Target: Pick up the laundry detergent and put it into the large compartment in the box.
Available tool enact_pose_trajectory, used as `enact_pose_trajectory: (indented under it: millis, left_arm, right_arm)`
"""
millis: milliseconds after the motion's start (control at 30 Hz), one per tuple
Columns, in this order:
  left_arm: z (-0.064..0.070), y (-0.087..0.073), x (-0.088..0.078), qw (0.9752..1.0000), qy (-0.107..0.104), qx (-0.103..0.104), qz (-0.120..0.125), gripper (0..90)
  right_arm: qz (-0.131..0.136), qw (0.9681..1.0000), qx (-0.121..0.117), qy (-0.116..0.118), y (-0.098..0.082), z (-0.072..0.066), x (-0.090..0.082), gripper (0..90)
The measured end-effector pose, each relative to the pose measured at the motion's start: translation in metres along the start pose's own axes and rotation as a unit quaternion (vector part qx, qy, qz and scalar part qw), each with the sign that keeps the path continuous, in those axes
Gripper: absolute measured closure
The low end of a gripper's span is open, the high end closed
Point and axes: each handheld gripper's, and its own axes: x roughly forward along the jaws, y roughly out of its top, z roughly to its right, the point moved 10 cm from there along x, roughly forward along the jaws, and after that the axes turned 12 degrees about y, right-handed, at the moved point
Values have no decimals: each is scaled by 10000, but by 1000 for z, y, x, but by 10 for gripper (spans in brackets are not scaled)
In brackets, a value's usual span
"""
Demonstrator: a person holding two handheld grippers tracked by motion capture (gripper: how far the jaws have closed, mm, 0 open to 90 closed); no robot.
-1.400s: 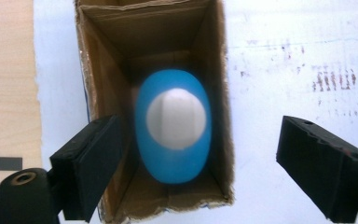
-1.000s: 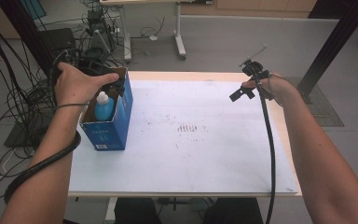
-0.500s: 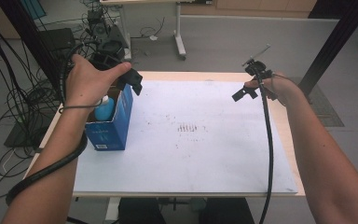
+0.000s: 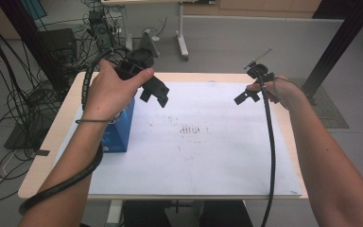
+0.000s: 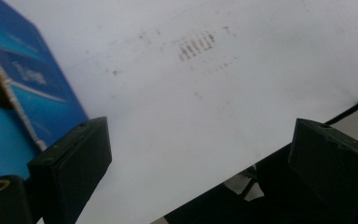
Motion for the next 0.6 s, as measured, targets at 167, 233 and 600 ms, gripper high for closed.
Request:
enact_pose_trajectory:
  millis: [167,233,600]
  left_arm:
    - [21,-3,16,9996,-74,226,-123,63]
    - [27,-4,22,9993,-87,325,-165,62]
    - [50,-7,51,9980,-59,551,-315,63]
  right_arm:
    - [-4,10000,4,20,0,-1,2,70]
    - [-2,10000,4,34,-1,-1,2,70]
    - [0,10000,62,23,-7,5,1,70]
